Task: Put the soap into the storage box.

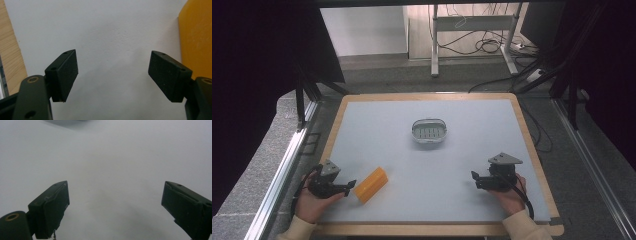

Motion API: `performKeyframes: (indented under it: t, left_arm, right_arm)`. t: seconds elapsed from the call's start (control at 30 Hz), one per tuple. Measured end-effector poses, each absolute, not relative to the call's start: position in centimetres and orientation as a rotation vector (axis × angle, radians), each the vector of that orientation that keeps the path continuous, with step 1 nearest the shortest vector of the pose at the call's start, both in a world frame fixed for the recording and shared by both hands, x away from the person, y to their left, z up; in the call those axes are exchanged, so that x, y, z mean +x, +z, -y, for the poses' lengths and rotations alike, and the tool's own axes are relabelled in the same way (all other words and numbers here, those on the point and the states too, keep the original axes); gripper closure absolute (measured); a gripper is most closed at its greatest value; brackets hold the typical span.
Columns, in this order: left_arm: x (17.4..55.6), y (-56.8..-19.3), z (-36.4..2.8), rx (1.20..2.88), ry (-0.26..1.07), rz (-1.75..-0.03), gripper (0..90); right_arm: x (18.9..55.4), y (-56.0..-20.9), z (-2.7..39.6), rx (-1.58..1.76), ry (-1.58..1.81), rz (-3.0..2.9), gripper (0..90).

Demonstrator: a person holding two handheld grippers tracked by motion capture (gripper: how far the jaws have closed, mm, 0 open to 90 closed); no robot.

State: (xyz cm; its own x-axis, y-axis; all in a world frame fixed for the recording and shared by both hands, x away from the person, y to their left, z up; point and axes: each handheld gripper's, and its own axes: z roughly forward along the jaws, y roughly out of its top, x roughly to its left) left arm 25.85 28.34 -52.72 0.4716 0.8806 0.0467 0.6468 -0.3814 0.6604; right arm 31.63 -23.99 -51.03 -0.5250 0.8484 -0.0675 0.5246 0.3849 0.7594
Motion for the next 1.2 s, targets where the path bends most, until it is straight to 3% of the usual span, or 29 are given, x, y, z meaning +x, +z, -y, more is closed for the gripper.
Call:
performKeyframes:
  t: [1.2]
  left_arm:
    - [25.9,-51.0,-29.0,2.106,0.467,-1.285,25.0]
  right_arm:
    - [30.8,-51.1,24.0,1.136,0.991,-2.237,10.8]
